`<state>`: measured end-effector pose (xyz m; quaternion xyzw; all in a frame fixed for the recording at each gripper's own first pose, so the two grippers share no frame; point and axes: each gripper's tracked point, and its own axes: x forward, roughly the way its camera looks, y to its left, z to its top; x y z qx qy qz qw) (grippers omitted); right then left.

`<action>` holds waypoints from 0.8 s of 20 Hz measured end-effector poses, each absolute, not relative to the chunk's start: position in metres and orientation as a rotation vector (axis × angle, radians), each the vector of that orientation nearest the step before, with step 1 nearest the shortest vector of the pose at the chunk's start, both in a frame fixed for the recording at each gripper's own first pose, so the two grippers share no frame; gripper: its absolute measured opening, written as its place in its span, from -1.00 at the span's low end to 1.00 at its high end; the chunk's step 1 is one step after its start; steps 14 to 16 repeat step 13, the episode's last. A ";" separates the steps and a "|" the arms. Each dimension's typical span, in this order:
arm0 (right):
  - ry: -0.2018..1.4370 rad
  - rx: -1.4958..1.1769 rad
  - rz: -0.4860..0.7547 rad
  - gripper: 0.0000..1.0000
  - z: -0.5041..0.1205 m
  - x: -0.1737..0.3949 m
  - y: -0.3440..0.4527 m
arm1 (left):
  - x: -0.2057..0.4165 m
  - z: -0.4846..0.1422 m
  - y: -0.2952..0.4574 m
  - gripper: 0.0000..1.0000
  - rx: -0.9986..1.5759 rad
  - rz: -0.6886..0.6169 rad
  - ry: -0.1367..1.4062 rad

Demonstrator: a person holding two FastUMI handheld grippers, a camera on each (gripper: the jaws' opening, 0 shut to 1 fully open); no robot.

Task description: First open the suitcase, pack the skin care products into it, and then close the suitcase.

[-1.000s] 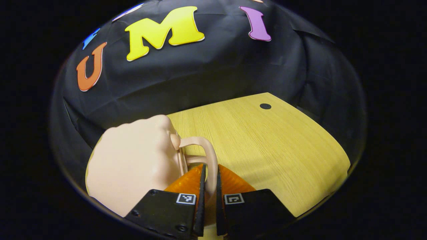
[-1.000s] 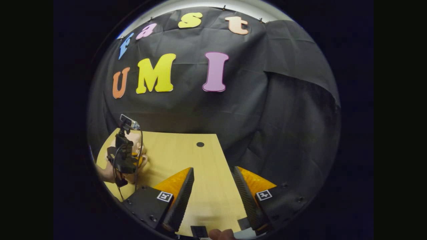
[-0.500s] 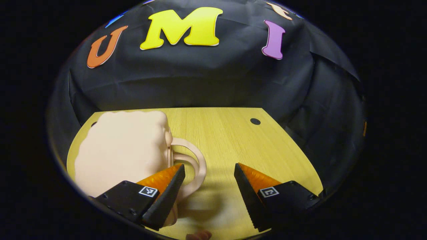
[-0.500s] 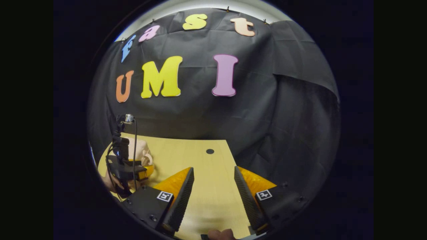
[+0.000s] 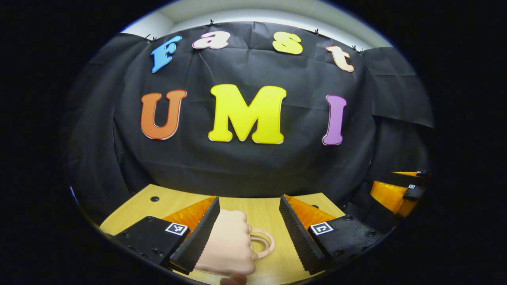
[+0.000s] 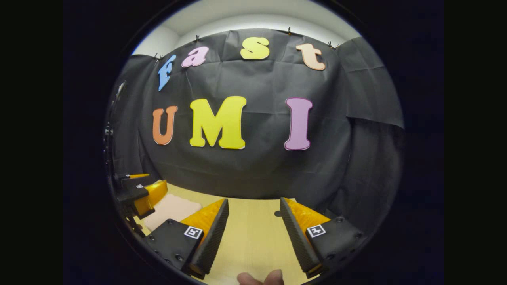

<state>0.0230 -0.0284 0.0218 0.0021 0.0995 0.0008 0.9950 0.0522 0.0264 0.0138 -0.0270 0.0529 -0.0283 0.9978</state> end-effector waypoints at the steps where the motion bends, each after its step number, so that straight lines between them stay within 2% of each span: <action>1: 0.177 0.001 -0.006 0.56 0.030 0.025 -0.024 | 0.048 0.024 0.033 0.93 -0.057 -0.045 0.084; 5: 0.044 -0.016 0.001 0.58 0.067 0.022 0.007 | 0.030 0.051 0.064 0.92 -0.049 0.001 0.023; 6: 0.006 -0.035 0.004 0.58 0.074 0.020 0.019 | 0.026 0.056 0.071 1.00 -0.048 0.013 0.006; 7: -0.008 -0.048 0.001 0.58 0.076 0.017 0.025 | 0.022 0.059 0.077 0.92 -0.045 0.022 -0.002; 11: 0.002 -0.050 0.015 0.58 0.069 0.013 0.044 | 0.014 0.058 0.086 0.92 -0.045 0.020 -0.004; 12: 0.005 -0.049 0.009 0.58 0.068 0.012 0.043 | 0.013 0.057 0.087 1.00 -0.042 0.018 -0.003; 13: 0.009 -0.045 0.001 0.58 0.067 0.011 0.042 | 0.014 0.056 0.087 0.93 -0.046 0.017 -0.002; 16: 0.009 -0.045 0.001 0.58 0.067 0.011 0.042 | 0.014 0.056 0.087 0.93 -0.046 0.017 -0.002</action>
